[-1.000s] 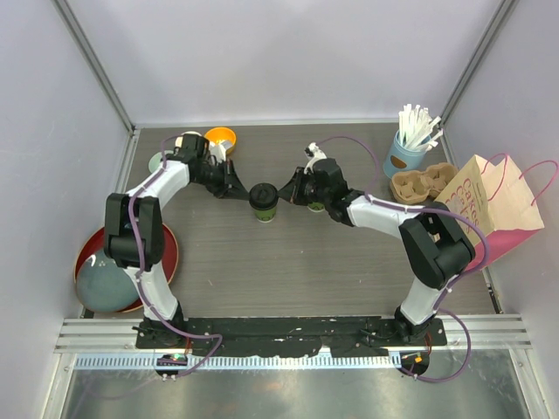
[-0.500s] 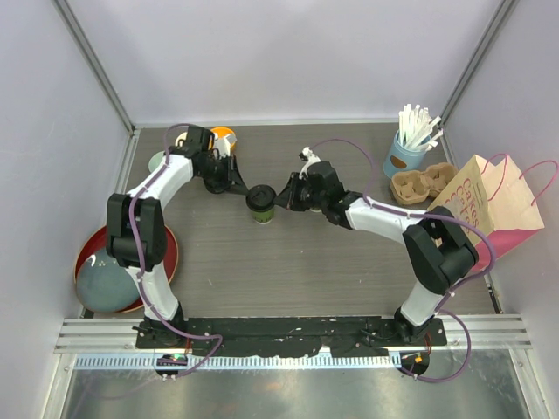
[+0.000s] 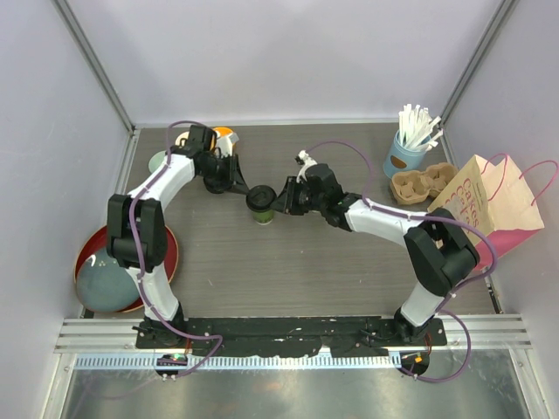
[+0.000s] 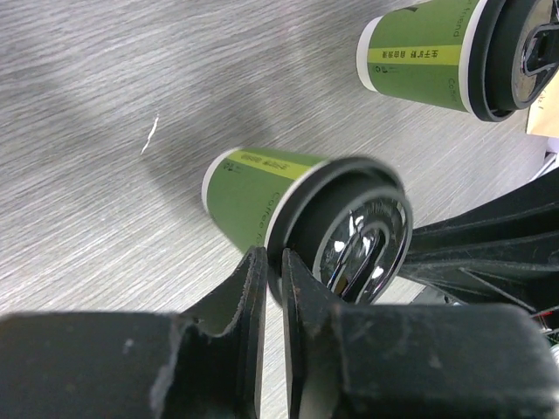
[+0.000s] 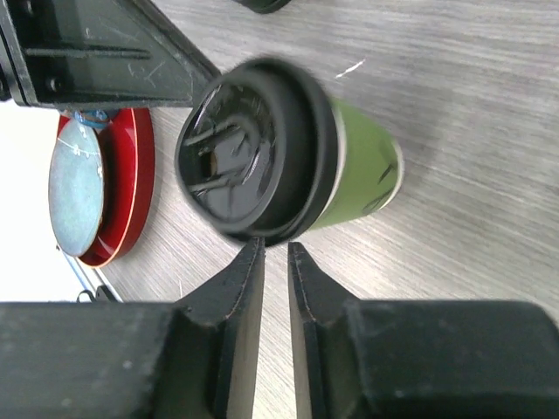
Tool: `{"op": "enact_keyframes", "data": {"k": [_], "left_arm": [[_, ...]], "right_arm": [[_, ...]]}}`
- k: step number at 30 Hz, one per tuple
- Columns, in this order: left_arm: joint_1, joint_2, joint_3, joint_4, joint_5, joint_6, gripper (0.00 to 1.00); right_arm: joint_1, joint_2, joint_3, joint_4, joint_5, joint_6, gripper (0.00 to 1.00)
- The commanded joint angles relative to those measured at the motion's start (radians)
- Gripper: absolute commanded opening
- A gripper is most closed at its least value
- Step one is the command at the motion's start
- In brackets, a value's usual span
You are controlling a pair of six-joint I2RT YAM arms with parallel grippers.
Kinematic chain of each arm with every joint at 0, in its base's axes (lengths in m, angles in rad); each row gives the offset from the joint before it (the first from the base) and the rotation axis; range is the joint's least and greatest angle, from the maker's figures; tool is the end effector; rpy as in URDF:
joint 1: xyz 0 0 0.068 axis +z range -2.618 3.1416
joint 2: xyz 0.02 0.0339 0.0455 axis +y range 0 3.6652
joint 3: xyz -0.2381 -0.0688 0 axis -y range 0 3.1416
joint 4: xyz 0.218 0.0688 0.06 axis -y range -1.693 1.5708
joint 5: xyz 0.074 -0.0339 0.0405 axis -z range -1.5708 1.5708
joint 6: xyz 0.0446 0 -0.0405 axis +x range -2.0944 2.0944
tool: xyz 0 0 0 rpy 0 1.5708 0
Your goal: Pack the takeout coffee
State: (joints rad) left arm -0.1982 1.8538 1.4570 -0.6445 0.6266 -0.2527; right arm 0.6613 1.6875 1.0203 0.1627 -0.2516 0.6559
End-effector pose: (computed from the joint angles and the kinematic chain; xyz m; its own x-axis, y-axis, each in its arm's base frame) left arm 0.3540 -0.0978 0.2182 -0.9318 -0.0194 -0.3625 0.2240 0.7550 -0.6163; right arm 0.2763 0.2291 0.2056 -0.7700 0.1493 -0.6204 -0.3750 0.6807 0.6293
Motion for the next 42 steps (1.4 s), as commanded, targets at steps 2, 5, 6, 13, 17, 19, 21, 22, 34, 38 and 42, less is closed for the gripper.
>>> {"op": "enact_keyframes", "data": {"k": [2,5,6,13,17,19,21,22,34,38,42], "left_arm": [[-0.017,-0.019,0.043,-0.044,-0.031,0.018,0.18],[-0.018,-0.021,0.057,-0.052,-0.044,0.024,0.20],[-0.018,-0.022,0.057,-0.053,-0.047,0.027,0.22],[-0.018,-0.036,0.098,-0.078,-0.079,0.055,0.35],[-0.015,-0.064,0.121,-0.095,-0.102,0.070,0.36],[-0.014,-0.091,0.111,-0.098,-0.107,0.070,0.33],[-0.014,-0.111,0.088,-0.101,-0.102,0.067,0.30],[-0.015,-0.120,0.056,-0.101,-0.094,0.063,0.29],[-0.024,-0.114,-0.067,-0.080,-0.039,0.012,0.24],[-0.027,-0.090,-0.061,-0.072,-0.022,0.003,0.24],[-0.032,-0.082,-0.055,-0.061,-0.019,-0.002,0.24]], "right_arm": [[0.017,-0.081,-0.023,-0.026,-0.002,-0.022,0.27],[0.015,-0.100,-0.025,-0.037,0.011,-0.030,0.29],[0.017,-0.110,-0.023,-0.048,0.015,-0.033,0.31],[0.001,-0.160,0.017,-0.155,0.094,-0.082,0.34],[-0.051,-0.135,0.133,-0.248,0.074,-0.160,0.34],[-0.074,-0.108,0.182,-0.291,0.043,-0.194,0.28],[-0.097,-0.068,0.236,-0.313,0.023,-0.206,0.25],[-0.101,-0.054,0.256,-0.322,0.018,-0.214,0.25],[-0.104,0.119,0.354,-0.336,-0.060,-0.217,0.27],[-0.104,0.132,0.334,-0.318,-0.097,-0.203,0.26],[-0.104,0.127,0.322,-0.299,-0.094,-0.196,0.25]]}}
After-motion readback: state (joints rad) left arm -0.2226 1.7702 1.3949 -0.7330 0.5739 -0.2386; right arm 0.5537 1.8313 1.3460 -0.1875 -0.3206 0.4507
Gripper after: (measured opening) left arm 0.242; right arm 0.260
